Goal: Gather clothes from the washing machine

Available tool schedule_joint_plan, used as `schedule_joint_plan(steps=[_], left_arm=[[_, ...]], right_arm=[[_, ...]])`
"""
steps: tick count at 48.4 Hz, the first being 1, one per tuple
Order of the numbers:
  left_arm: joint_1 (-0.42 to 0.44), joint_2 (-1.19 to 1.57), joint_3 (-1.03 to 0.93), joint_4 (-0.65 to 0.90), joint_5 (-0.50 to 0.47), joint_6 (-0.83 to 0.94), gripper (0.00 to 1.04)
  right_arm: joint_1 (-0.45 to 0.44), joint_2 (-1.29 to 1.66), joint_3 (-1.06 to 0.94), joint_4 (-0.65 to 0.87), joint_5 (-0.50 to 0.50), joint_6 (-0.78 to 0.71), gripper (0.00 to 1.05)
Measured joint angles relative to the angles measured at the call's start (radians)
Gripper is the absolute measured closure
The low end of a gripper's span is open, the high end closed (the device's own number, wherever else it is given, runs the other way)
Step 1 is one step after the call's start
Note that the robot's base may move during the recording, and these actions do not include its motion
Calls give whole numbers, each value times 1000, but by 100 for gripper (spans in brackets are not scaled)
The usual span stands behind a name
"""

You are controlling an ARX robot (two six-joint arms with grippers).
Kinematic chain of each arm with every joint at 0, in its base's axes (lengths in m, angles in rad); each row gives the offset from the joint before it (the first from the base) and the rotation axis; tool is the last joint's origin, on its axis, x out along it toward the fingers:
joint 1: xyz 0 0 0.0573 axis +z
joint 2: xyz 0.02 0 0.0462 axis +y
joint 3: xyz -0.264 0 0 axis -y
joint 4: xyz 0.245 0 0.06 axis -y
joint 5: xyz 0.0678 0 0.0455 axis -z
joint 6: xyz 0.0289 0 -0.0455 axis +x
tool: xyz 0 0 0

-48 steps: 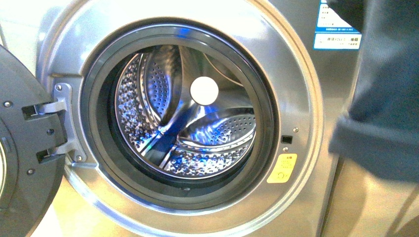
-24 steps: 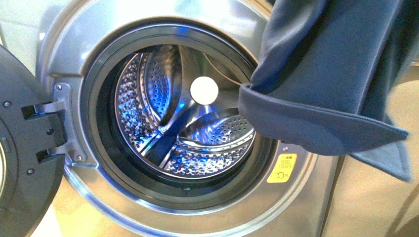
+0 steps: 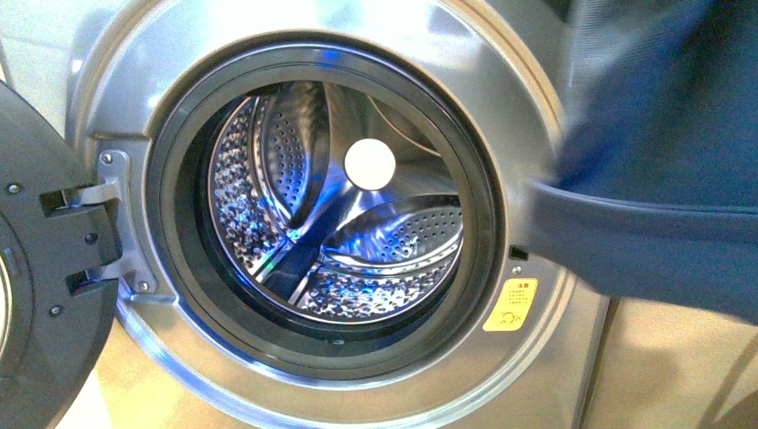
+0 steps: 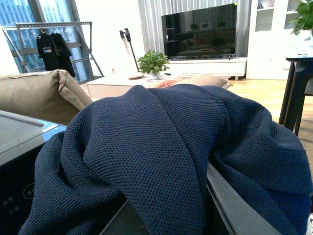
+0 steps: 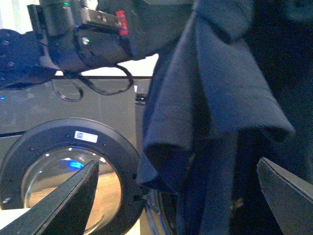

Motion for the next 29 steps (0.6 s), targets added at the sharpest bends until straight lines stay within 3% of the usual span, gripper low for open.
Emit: schedule_joint_plan(steps=[10,20,29], left_arm=[[0,0,0,0,16,0,89],[0,-1,0,2,29,-2,89],[-3,-4,0,6,35,-3,89]], right_arm=[[120,77,105,-95,91,-107,8],[150,185,187,-72,210,-200,8],[172,291,221,-13,203,-174,8]])
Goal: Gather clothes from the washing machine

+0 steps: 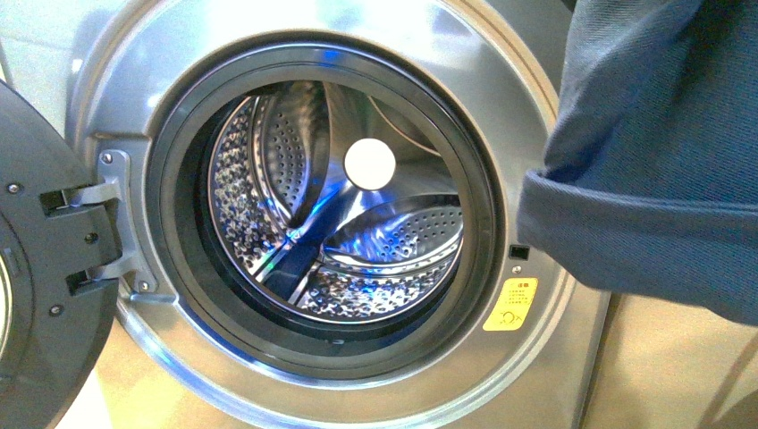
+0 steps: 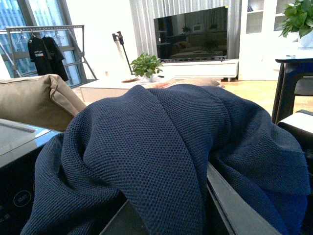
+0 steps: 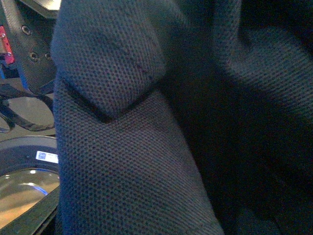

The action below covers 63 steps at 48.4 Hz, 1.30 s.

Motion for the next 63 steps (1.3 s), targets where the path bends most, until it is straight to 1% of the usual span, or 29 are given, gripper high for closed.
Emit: schedule_joint_plan(steps=[6,10,15,26,32,38,42,49,51,55,57,58,60,63], left_arm=[[-1,0,0,3,0,-2,89],[-1,0,-1,4,0,-8,89],[-2,-2,-3,5,2,-14,89],[-4,-5,-8,10,8,-27,89],[-7,-5,-14,12,8,-32,89],[-8,-5,-18,16,9,-35,89],[-8,-5,-19,17,9,-39,89],[-8,-5,-21,19,10,-47,89],[-8,-6,-22,19,12,-51,80],[-8,-7,-24,19,18,-51,69],[-8,-8,-24,19,21,-53,62],[-8,-8,-24,19,24,-53,56],[-8,-9,-24,19,27,-53,49],[-8,-11,-25,19,32,-54,40]], right_arm=[[16,37,2,97,-39,95,8],[32,51,10,154,-47,166,8],[56,60,29,177,-48,209,8],[123,84,66,130,-24,203,8],[160,106,77,98,5,173,8],[178,115,77,86,34,143,9],[182,115,78,64,55,128,18],[181,113,78,49,72,105,39],[177,111,78,48,74,101,46],[167,108,78,48,77,101,58],[161,107,78,48,81,102,65],[157,106,78,49,84,103,68],[145,106,78,58,90,110,77],[134,105,77,66,94,116,84]])
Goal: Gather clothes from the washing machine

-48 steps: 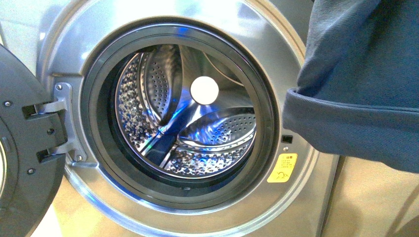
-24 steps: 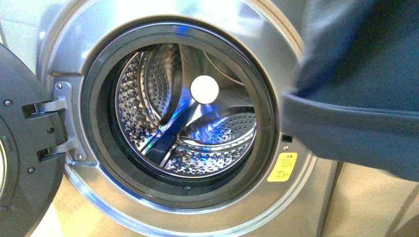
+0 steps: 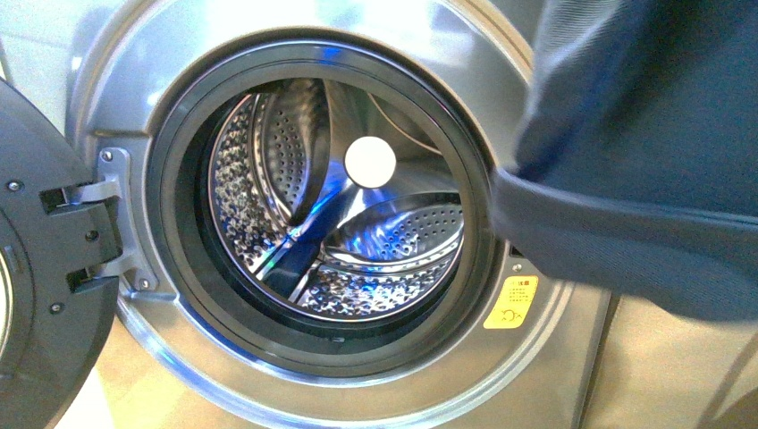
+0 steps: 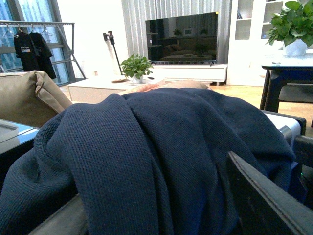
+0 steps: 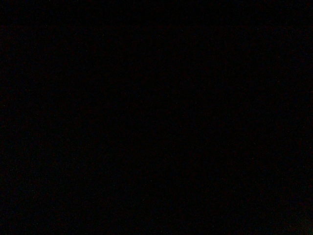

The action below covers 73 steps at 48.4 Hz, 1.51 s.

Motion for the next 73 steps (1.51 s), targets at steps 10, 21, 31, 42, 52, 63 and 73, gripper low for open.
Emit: schedule_joint_plan(steps=[10,21,31,42,52,63,73], left_arm=[[5,-11,-7,8,11,-3,14],[56,-42,-45,53,32,-43,7],[135,-81,-130,114,47,-89,7],[265,-111,-280,180,30,-134,7],[361,-140,-400,234,-69,-155,7],[389,-219,-509,264,-163,-120,7],[434,-312,-602,268,-171,-102,7]], right_arm=[[-56,-10,-10,34,8,32,98],[-181,-36,-32,102,-19,99,98],[-376,-53,-33,229,-85,229,99],[-646,-42,8,417,-208,423,99],[-863,6,49,563,-281,567,99],[-1061,58,62,660,-346,655,99],[-1166,100,43,572,-417,609,99]])
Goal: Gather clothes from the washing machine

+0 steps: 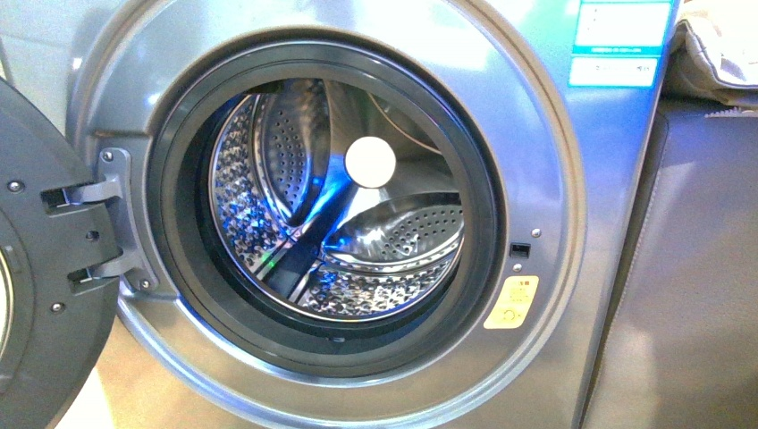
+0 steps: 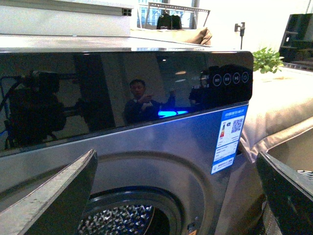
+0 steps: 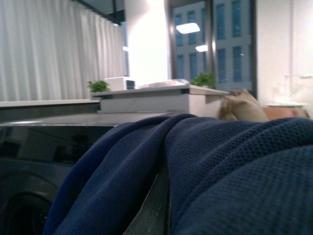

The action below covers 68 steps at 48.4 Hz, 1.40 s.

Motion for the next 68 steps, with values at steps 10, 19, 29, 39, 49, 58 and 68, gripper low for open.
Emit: schedule_joint_plan(steps=[10,19,29,39,49,58,68], left_arm=[[78,-84,-99,15,27,-20,7],[56,-107,-93,-66,-123,-10,12],[77,-280,-379,-121,-524,14,48],[128,-404,-629,-9,-488,18,78],[166,-508,-820,69,-445,21,101],[242,-581,-932,103,-351,21,101],[272,-653,-1020,117,-347,21,101]], right_arm=[[-16,37,-106,-239,-19,-216,99],[-6,89,-129,-441,-3,-421,99],[16,167,-155,-634,37,-634,99],[40,214,-203,-817,89,-833,99],[65,282,-238,-982,195,-1020,98],[80,348,-243,-1076,297,-1092,69],[79,372,-251,-1125,342,-1079,35]])
